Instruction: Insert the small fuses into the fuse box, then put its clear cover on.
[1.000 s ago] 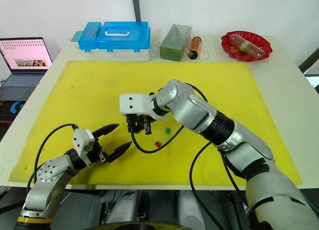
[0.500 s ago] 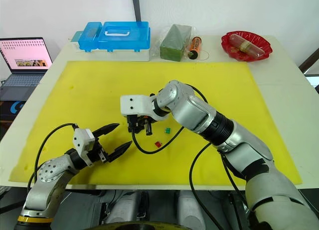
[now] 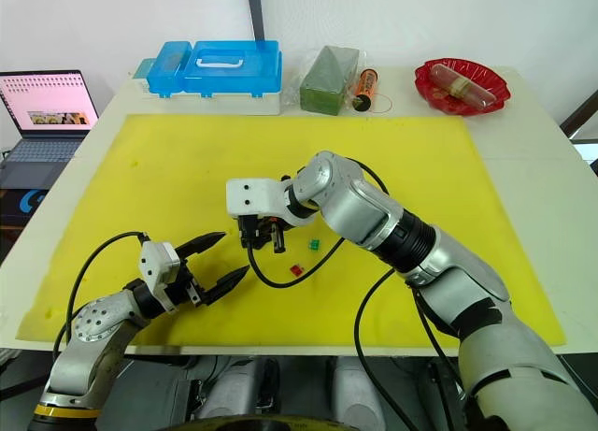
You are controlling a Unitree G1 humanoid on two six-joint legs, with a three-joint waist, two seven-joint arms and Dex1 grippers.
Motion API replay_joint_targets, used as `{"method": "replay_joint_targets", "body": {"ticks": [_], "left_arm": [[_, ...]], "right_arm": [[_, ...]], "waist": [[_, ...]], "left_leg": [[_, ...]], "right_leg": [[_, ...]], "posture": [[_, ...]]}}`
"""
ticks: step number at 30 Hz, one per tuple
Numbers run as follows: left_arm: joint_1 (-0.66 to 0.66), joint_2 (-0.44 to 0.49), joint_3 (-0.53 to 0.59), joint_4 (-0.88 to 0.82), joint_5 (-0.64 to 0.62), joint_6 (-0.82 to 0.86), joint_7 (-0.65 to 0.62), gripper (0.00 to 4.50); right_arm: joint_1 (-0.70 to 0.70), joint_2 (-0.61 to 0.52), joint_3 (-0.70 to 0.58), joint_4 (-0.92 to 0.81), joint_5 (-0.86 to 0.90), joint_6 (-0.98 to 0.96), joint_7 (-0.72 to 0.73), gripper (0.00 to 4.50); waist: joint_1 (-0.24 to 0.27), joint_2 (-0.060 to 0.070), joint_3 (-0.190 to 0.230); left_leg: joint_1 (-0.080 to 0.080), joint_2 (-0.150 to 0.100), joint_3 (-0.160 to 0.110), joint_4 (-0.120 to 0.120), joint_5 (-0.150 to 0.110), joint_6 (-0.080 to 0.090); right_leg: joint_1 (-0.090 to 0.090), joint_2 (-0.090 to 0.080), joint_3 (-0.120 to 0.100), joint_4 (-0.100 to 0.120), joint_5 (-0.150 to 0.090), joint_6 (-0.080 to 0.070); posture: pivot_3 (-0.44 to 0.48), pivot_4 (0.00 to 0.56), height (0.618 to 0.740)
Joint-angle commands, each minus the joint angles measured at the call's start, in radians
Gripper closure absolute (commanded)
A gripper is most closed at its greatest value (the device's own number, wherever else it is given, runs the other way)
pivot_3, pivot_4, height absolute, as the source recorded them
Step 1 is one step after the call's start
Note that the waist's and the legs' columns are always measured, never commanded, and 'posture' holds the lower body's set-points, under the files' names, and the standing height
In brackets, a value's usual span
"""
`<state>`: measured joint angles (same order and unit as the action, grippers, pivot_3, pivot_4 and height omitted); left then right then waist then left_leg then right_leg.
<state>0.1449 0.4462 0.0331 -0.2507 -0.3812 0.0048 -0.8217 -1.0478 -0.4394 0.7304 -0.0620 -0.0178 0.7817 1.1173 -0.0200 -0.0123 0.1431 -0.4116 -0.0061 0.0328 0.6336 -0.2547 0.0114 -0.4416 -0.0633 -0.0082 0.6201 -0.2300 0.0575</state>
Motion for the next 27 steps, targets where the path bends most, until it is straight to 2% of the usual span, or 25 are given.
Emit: {"method": "replay_joint_targets", "body": {"ticks": [1, 9, 19, 27], "left_arm": [[-0.006, 0.003, 0.017, -0.017, -0.001, -0.024, 0.007, 0.00], [-0.002, -0.002, -0.003, -0.053, 0.009, -0.008, 0.038, 0.00], [-0.006, 0.009, 0.003, -0.043, -0.004, -0.007, 0.032, 0.00], [-0.011, 0.024, 0.012, -0.071, -0.022, 0.021, 0.035, 0.00]], "right_arm": [[-0.002, 0.006, -0.013, -0.002, -0.012, -0.013, 0.006, 4.49], [-0.001, 0.002, -0.014, 0.001, -0.017, -0.045, 0.026, 4.49], [-0.005, -0.008, -0.023, -0.069, 0.011, 0.009, 0.079, 4.49], [-0.033, -0.012, -0.027, -0.031, -0.026, -0.049, 0.077, 4.49]], "waist": [[0.000, 0.000, 0.000], [0.000, 0.000, 0.000], [0.001, 0.000, 0.000], [0.001, 0.000, 0.000]], "left_leg": [[0.000, 0.000, 0.000, 0.000, 0.000, 0.000], [0.001, 0.000, 0.000, 0.000, 0.000, 0.000], [0.001, 0.000, 0.000, 0.000, 0.000, 0.000], [0.001, 0.000, 0.000, 0.000, 0.000, 0.000]], "right_leg": [[0.000, 0.000, 0.000, 0.000, 0.000, 0.000], [0.000, 0.000, 0.000, 0.000, 0.000, 0.000], [0.001, 0.000, 0.000, 0.000, 0.000, 0.000], [0.000, 0.000, 0.000, 0.000, 0.000, 0.000]], "posture": [[0.000, 0.150, 0.740], [0.000, 0.150, 0.740], [0.000, 0.150, 0.740], [0.000, 0.150, 0.740]]}}
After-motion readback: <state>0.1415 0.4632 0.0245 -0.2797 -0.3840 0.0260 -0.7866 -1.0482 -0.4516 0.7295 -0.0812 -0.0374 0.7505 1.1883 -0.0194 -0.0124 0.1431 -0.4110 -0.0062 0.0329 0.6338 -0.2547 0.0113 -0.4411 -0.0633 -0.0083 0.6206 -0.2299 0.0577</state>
